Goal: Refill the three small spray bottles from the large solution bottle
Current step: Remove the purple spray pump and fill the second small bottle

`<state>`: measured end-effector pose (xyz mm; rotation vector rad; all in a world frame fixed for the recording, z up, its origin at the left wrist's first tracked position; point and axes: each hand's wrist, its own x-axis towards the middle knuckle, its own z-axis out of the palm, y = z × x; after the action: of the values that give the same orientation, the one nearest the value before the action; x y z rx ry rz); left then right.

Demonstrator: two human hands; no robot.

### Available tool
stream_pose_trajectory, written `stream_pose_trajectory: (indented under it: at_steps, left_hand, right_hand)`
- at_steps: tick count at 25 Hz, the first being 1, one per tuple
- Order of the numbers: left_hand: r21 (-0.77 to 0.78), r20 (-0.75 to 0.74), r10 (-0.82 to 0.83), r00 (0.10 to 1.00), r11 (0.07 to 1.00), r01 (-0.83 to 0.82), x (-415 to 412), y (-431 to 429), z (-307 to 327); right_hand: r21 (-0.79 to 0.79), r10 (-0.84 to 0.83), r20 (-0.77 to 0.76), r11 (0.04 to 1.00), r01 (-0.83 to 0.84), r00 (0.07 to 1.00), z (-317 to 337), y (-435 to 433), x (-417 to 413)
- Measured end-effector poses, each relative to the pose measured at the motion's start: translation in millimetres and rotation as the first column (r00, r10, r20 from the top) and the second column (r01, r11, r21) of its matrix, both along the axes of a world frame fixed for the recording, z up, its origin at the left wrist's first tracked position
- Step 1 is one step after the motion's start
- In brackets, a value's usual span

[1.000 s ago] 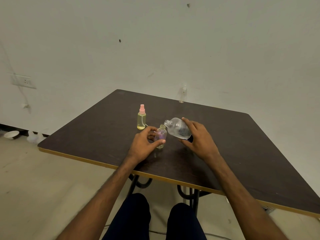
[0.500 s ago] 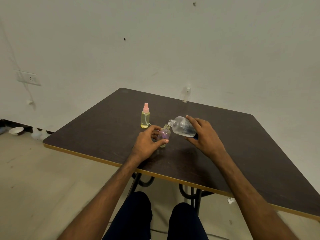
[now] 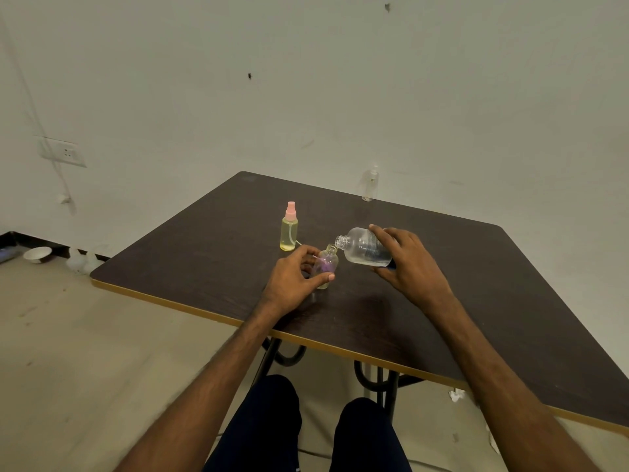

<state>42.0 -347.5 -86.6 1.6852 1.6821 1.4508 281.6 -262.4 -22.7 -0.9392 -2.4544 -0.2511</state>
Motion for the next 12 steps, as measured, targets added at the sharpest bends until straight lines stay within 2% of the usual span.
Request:
stream_pose_trajectory:
  at_steps: [12]
  left_hand:
    - [-0.006, 0.001, 0.001, 1.000, 1.000, -0.001, 0.7, -0.1, -0.2]
  right_hand:
    - [0.075, 0.009, 0.067, 0.997, -0.014, 0.998, 11.0, 1.9, 0.4]
